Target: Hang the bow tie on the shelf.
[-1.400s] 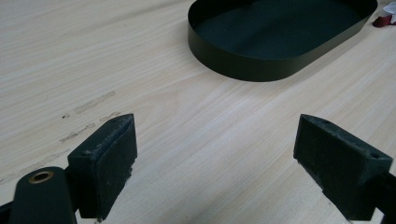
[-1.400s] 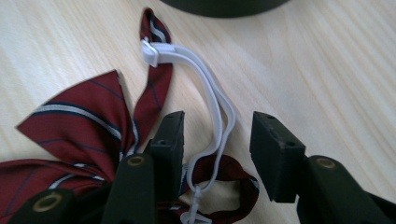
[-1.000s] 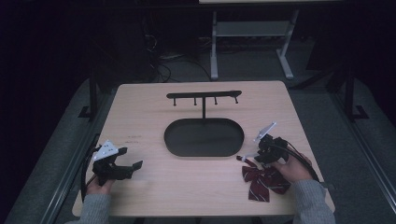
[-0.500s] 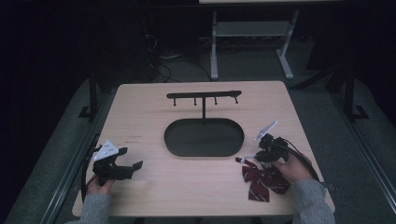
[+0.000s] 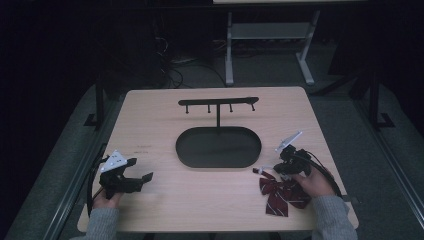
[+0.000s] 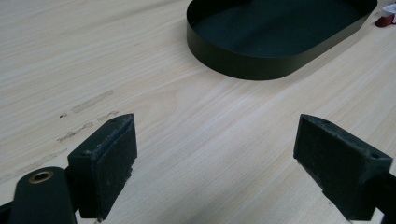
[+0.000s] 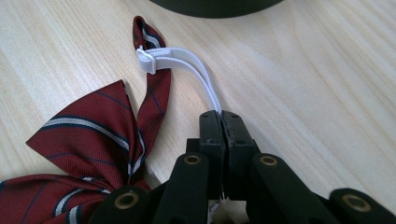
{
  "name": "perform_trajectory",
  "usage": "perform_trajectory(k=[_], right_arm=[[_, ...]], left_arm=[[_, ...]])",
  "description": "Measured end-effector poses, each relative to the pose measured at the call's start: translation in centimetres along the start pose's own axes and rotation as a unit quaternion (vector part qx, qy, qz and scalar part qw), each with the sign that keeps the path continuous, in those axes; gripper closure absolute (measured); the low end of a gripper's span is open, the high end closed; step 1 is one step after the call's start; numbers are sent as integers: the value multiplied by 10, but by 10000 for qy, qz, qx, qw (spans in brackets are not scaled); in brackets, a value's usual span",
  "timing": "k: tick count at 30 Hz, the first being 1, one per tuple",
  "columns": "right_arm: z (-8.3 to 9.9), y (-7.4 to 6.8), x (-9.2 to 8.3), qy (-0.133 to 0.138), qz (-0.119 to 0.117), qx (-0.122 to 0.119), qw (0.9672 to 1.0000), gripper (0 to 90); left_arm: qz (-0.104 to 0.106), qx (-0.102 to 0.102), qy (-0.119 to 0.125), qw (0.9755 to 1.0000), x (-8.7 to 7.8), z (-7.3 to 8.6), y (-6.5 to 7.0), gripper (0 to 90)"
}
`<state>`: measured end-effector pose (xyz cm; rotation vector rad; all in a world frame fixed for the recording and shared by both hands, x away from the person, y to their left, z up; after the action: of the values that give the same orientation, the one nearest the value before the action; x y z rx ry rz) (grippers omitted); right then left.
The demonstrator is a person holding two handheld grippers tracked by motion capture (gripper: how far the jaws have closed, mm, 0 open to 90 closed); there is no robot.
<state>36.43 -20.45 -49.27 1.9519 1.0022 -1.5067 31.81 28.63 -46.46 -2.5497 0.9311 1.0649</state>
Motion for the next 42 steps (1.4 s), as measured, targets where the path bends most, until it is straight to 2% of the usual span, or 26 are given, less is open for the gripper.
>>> perform_trajectory(k=[13, 29, 41, 42], right_arm=[[1, -7, -13, 418, -35, 18, 9991, 880], [2, -11, -20, 564, -55, 6, 9984, 880], [-4, -20, -38, 1124, -115, 72, 9936, 884], [-6, -23, -42, 1258, -122, 38, 9920, 885]], left_arm=[[8, 28, 3, 10000, 0, 0, 0, 131], [17, 15, -17, 10000, 1, 0, 0, 130], [-8, 3, -14, 10000, 0, 1, 0, 130], [-14, 3, -26, 10000, 0, 1, -1, 131]])
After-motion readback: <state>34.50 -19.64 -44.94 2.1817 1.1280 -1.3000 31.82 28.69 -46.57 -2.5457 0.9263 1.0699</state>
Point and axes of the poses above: each handheld gripper's, and its own axes: x roughly forward along the jaws, z roughly out of its underside, y roughly to its right, the point moved 5 cm from there along x, roughly forward along the jaws, and after that the axes turned 10 degrees about -y, right-handed, at the moved point
